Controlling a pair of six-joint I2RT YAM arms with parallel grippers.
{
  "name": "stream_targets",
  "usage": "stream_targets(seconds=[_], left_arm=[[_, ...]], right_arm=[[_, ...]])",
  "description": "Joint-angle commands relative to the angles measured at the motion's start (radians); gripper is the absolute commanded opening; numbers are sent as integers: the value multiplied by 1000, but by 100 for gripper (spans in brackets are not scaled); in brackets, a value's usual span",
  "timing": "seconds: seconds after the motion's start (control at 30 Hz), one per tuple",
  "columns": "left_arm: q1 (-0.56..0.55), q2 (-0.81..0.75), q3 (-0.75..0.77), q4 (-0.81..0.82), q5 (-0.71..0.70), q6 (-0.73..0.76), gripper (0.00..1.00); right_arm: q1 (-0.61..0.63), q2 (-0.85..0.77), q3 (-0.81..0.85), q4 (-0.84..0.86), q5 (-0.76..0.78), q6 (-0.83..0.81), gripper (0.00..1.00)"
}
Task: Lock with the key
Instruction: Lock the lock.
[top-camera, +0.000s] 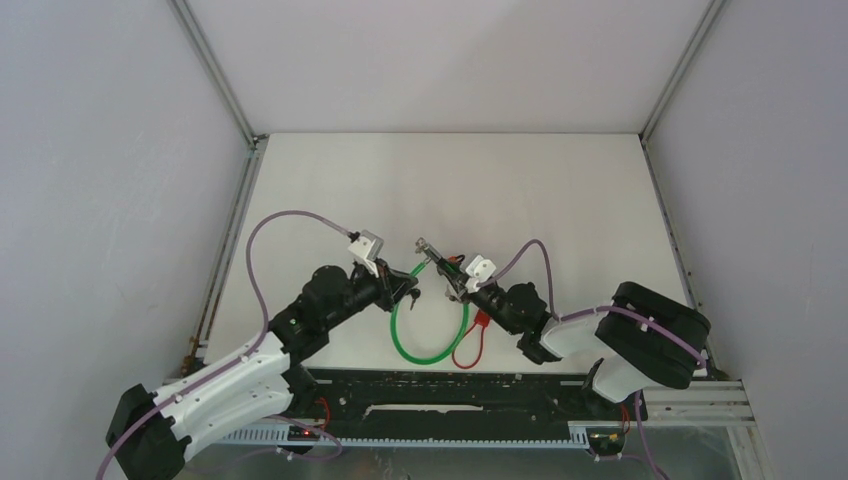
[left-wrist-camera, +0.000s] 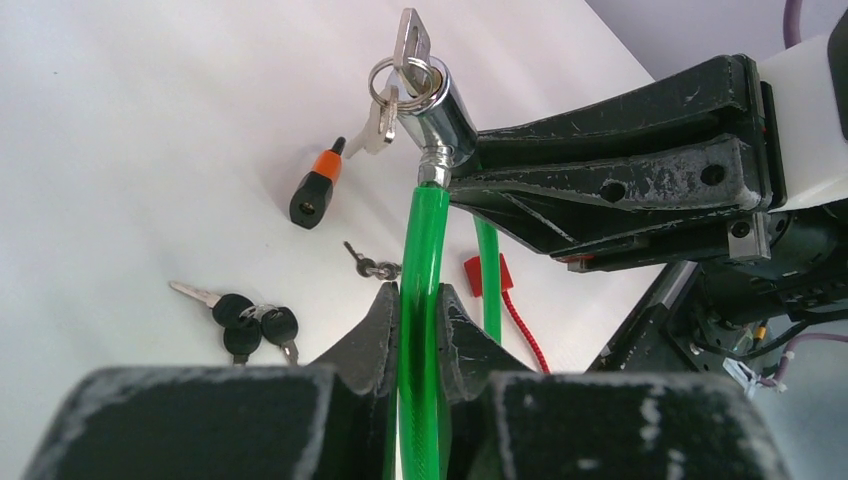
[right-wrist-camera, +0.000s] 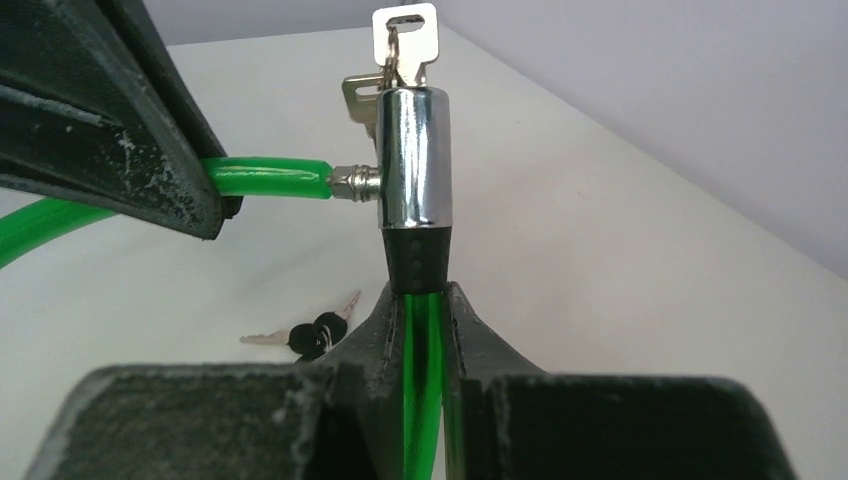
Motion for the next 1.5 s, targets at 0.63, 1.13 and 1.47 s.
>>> stream_targets(seconds=[0.63,1.13,1.47], left_arm=[[67,345,314,158,57,46,1],[66,33,326,-325,-22,183,62],[71,-120,365,-520,103,389,55]], right_arm=[[-33,38,-29,130,-255,-87,0],[-34,29,-23,110,-68,-132,0],[-22,62,-75,235,-384,-256,0]])
